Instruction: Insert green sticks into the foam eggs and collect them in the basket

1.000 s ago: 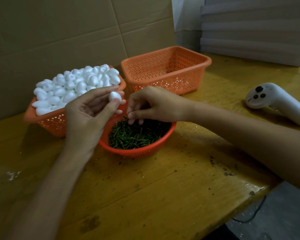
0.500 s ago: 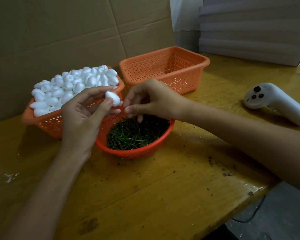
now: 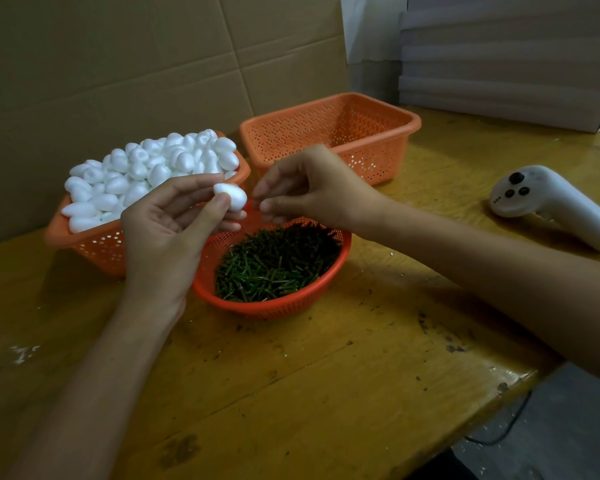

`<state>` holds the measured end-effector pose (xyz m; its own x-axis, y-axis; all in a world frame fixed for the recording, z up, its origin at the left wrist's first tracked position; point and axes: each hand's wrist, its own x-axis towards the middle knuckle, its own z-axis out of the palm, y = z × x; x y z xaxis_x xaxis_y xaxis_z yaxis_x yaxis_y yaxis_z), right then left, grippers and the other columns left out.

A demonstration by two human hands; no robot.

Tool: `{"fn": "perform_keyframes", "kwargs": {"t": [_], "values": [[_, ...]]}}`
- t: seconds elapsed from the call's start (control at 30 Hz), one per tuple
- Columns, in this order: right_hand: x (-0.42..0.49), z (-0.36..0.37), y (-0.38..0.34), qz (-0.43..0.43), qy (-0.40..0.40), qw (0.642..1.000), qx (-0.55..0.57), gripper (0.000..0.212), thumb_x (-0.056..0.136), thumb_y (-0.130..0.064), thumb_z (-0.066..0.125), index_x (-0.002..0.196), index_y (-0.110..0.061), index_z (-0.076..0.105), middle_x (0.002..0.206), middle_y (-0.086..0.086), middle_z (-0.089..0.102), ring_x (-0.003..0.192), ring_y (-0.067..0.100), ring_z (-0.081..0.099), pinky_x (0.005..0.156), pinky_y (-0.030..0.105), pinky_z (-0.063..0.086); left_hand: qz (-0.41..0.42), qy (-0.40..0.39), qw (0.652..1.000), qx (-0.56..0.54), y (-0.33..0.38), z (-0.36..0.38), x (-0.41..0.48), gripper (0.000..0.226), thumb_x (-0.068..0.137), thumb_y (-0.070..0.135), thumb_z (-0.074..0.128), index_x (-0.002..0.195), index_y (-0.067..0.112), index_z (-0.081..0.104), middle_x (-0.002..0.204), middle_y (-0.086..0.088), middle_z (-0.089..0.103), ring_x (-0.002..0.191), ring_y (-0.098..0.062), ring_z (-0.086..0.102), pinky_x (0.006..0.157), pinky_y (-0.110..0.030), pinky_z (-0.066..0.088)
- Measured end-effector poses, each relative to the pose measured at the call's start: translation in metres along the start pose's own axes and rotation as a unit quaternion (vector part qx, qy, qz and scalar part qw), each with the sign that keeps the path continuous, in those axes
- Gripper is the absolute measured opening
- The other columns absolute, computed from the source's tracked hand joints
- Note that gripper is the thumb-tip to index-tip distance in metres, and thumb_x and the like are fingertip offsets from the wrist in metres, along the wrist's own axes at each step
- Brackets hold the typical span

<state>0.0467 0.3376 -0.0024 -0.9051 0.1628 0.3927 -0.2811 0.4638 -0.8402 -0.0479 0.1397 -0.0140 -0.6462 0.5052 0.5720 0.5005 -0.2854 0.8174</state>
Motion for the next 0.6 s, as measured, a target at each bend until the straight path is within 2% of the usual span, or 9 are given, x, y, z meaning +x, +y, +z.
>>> {"fn": "perform_keyframes", "kwargs": {"t": [0.17, 0.3, 0.37, 0.43, 0.5, 0.6], "values": [[0.000, 0.002, -0.003, 0.011, -0.018, 1.000, -0.005, 0.018, 0.099, -0.002, 0.065, 0.111, 0.012, 0.068, 0.097, 0.023, 0.077, 0.085, 0.031, 0.078, 0.078, 0.041, 0.066, 0.000, 0.007, 1.000, 0.007, 0.000, 0.001, 0.001, 0.019, 0.096, 0.007, 0.075, 0.115, 0.009, 0.073, 0.100, -0.008, 0.081, 0.084, -0.028, 0.079, 0.073, -0.028, 0.063], [-0.002, 0.001, -0.007, -0.018, 0.007, 0.999, -0.035, 0.018, 0.097, -0.006, 0.069, 0.106, 0.010, 0.072, 0.087, 0.027, 0.073, 0.076, 0.030, 0.073, 0.077, 0.040, 0.064, -0.001, 0.016, 1.000, 0.005, -0.001, 0.001, 0.000, 0.019, 0.096, 0.009, 0.076, 0.114, 0.010, 0.073, 0.101, -0.010, 0.081, 0.087, -0.029, 0.079, 0.074, -0.030, 0.063], [-0.003, -0.001, -0.009, -0.009, 0.026, 1.000, 0.013, 0.021, 0.099, -0.005, 0.067, 0.108, 0.014, 0.069, 0.084, 0.026, 0.069, 0.074, 0.029, 0.068, 0.072, 0.033, 0.062, -0.005, 0.026, 1.000, -0.009, 0.000, 0.002, 0.000, 0.017, 0.096, 0.009, 0.076, 0.112, 0.012, 0.073, 0.103, -0.011, 0.081, 0.090, -0.030, 0.080, 0.075, -0.030, 0.063], [-0.004, -0.002, -0.011, 0.007, 0.031, 0.997, 0.066, 0.024, 0.101, -0.004, 0.063, 0.113, 0.017, 0.065, 0.090, 0.025, 0.070, 0.078, 0.026, 0.069, 0.071, 0.028, 0.061, -0.010, 0.034, 0.999, -0.024, 0.001, 0.003, -0.002, 0.015, 0.096, 0.010, 0.077, 0.110, 0.014, 0.074, 0.104, -0.010, 0.081, 0.092, -0.031, 0.080, 0.077, -0.029, 0.063], [-0.005, -0.003, -0.012, 0.021, 0.019, 0.995, 0.093, 0.025, 0.102, -0.005, 0.061, 0.115, 0.016, 0.063, 0.100, 0.025, 0.074, 0.081, 0.024, 0.072, 0.075, 0.028, 0.061, -0.012, 0.039, 0.999, -0.033, 0.001, 0.003, -0.002, 0.014, 0.096, 0.012, 0.077, 0.109, 0.016, 0.074, 0.104, -0.010, 0.081, 0.093, -0.031, 0.080, 0.077, -0.028, 0.063], [-0.006, -0.005, -0.013, 0.030, 0.000, 0.994, 0.103, 0.026, 0.100, -0.004, 0.064, 0.117, 0.015, 0.062, 0.102, 0.020, 0.076, 0.084, 0.023, 0.073, 0.078, 0.029, 0.061, -0.018, 0.045, 0.998, -0.039, 0.001, 0.004, -0.002, 0.014, 0.096, 0.013, 0.077, 0.110, 0.015, 0.074, 0.105, -0.012, 0.080, 0.094, -0.031, 0.080, 0.078, -0.028, 0.064]]}}
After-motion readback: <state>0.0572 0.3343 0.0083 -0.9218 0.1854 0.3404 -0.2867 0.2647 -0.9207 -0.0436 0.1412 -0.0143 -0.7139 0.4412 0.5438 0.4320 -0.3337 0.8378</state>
